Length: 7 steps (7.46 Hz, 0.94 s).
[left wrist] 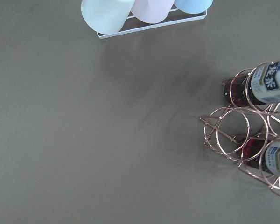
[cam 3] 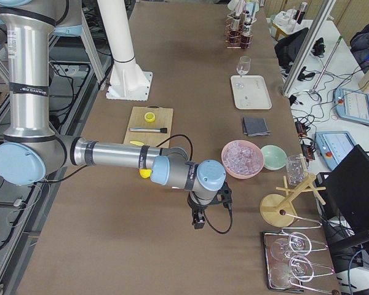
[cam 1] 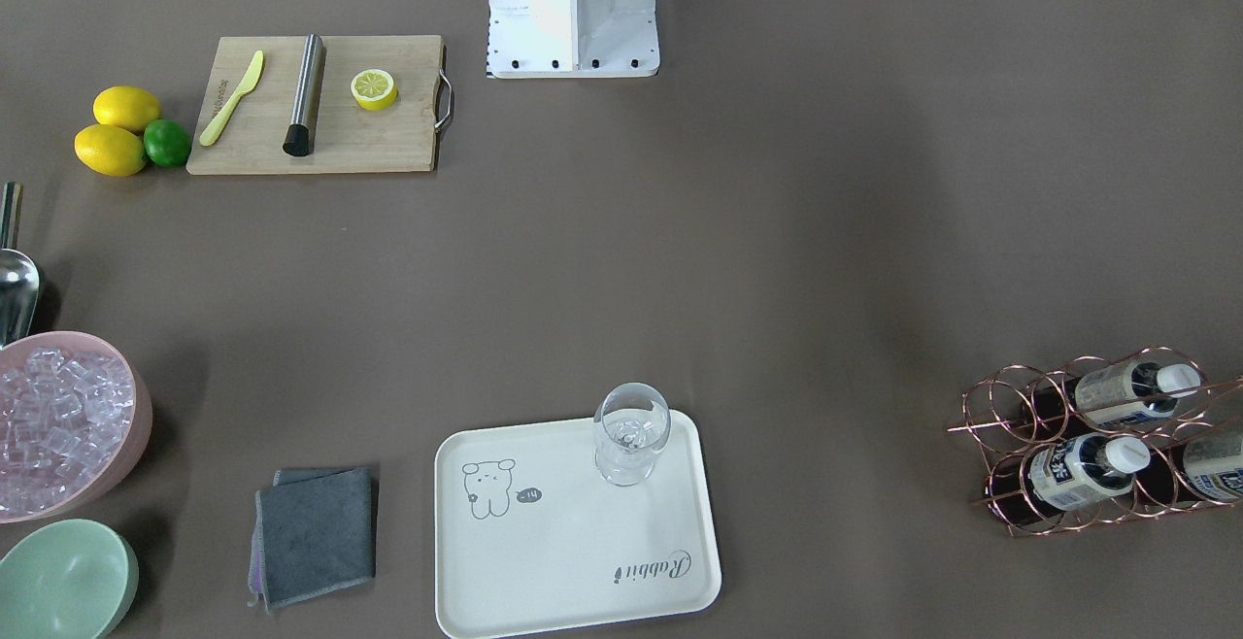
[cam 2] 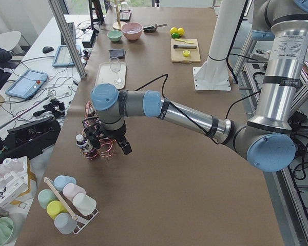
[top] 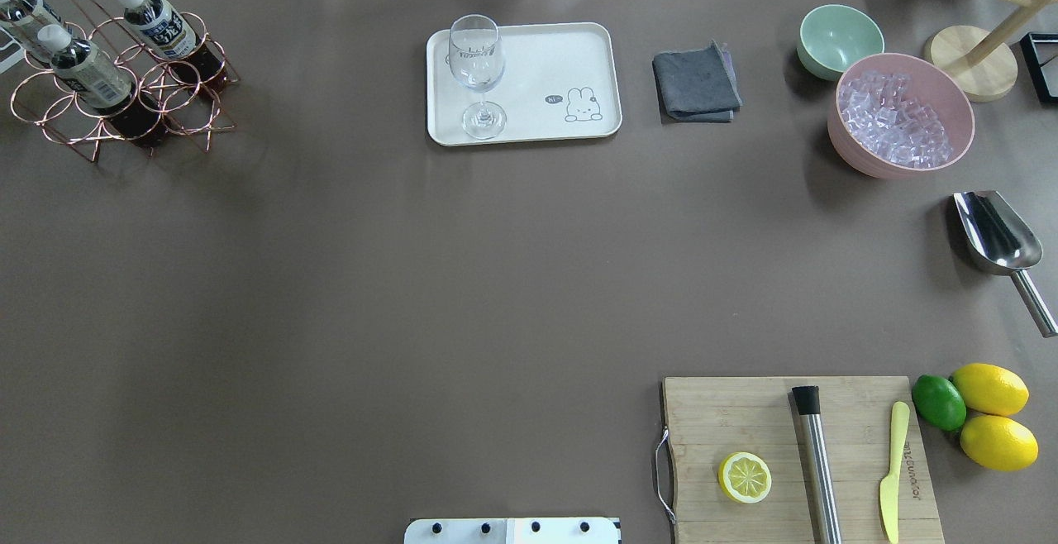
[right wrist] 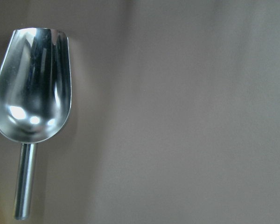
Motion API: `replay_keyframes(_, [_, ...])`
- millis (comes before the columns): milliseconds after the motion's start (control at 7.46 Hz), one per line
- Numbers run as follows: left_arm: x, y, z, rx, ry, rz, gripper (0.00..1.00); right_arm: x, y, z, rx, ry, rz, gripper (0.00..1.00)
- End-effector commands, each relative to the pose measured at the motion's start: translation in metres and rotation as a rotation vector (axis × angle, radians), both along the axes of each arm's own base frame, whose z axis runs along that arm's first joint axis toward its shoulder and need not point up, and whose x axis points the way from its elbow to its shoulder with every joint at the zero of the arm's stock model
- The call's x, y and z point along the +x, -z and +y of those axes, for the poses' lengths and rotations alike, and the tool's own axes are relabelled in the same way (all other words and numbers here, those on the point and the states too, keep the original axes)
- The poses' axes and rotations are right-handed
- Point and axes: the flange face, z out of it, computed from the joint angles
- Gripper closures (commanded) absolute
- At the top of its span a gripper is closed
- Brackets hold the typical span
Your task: Take tea from basket to plate
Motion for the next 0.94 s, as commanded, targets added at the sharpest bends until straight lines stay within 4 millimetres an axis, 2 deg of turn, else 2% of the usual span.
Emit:
replay_keyframes(0, [-0.008,0.042,-0.014,-0.135,0.236,0.019,0.02,0.001,0.003,-0.002,0.012,0.005,0.018,0.00])
replay_keyframes(134, [-0.008,0.047,-0.018,-0.165,0.303,0.031,0.02,0.001,0.005,-0.003,0.017,0.005,0.018,0.00])
replay_keyframes(402, [-0.008,0.054,-0.058,-0.262,0.390,0.043,0.02,0.001,0.008,-0.004,0.022,0.004,0.020,0.01])
replay_keyframes(670, [0.007,0.058,-0.077,-0.269,0.371,0.041,0.02,0.002,0.022,-0.007,0.050,0.004,0.037,0.01])
replay_keyframes(805, [0.008,0.060,-0.089,-0.348,0.434,0.055,0.02,0.001,0.024,-0.008,0.050,-0.001,0.036,0.00])
